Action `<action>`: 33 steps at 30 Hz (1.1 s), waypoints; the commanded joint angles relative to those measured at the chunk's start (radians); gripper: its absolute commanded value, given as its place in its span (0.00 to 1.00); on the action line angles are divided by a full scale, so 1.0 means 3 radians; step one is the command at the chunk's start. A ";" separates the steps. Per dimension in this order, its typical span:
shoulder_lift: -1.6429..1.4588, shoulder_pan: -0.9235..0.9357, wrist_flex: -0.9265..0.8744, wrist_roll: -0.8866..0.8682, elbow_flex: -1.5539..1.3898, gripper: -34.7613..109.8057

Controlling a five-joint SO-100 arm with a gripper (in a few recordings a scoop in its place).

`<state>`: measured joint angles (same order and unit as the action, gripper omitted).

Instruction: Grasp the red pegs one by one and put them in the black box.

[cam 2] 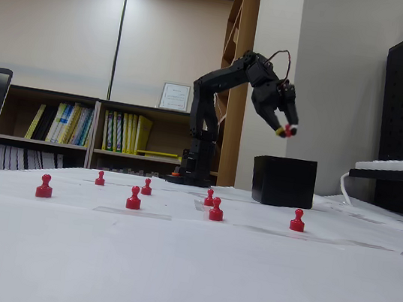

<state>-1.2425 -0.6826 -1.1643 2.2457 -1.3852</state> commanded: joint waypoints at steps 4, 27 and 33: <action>0.0036 -0.0363 0.0210 0.0118 0.0123 0.24; 0.1186 0.0481 0.0440 -0.0552 0.0240 0.42; 0.1289 0.1202 0.1166 -0.1611 0.1340 0.41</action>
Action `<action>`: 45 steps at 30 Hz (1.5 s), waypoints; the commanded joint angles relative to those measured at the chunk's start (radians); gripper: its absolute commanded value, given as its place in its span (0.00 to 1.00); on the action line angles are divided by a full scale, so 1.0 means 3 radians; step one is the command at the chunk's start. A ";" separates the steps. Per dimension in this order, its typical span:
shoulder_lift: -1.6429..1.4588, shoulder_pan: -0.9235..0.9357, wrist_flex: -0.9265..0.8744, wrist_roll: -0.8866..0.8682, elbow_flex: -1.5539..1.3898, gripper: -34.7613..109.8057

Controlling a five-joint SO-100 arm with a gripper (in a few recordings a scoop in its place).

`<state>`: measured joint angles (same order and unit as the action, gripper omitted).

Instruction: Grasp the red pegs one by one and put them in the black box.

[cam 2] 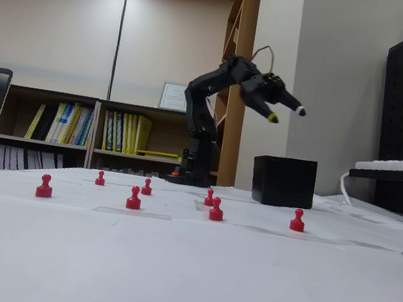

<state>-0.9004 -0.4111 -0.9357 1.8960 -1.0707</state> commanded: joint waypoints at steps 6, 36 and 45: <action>-0.0210 0.0665 0.1335 -0.0833 0.0936 0.41; -0.2644 0.1253 0.3584 -0.0885 0.0588 0.40; -0.2920 0.1237 0.3630 -0.0951 0.0363 0.39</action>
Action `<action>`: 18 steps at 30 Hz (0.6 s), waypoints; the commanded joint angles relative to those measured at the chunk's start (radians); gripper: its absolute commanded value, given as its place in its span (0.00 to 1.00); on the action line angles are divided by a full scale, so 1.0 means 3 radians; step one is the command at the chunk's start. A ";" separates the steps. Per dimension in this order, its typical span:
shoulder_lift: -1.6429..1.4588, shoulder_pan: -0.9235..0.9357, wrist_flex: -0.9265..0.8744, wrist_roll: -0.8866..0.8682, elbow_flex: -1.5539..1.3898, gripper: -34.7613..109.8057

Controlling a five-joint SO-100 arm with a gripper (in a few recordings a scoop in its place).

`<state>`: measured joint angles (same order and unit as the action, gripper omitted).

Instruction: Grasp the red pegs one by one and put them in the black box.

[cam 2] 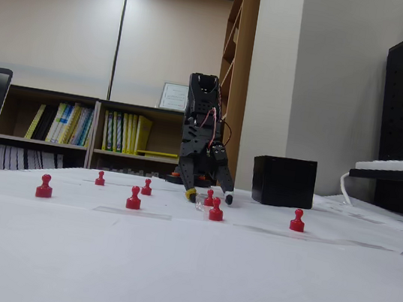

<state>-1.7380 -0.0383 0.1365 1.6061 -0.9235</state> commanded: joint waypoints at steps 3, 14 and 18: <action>-0.0199 -0.0015 0.0056 0.0000 -0.0205 0.39; -0.0297 -0.0061 0.0102 -0.0056 -0.0261 0.35; -0.0307 -0.0061 0.0102 -0.0082 -0.0256 0.31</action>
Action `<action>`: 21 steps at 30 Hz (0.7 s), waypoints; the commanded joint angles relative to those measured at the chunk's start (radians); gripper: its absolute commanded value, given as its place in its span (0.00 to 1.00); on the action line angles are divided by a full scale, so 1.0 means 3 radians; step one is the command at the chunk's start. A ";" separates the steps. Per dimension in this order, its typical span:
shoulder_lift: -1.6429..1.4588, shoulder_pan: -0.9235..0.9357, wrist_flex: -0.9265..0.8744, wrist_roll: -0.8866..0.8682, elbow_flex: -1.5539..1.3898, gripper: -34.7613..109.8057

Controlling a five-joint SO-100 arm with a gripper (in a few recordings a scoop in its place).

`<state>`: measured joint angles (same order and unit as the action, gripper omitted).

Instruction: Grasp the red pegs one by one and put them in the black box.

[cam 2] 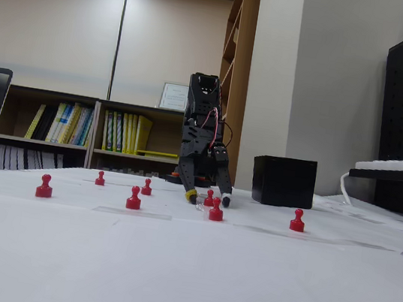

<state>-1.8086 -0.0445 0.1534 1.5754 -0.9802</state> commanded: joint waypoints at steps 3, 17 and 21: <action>-0.0072 -0.0031 0.0046 0.0015 -0.0066 0.30; 0.0010 -0.0041 -0.0066 0.0102 -0.0041 0.24; 0.0322 -0.0087 -0.0813 0.0312 -0.0184 0.24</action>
<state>-1.7733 -0.0445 0.0752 1.6168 -1.0063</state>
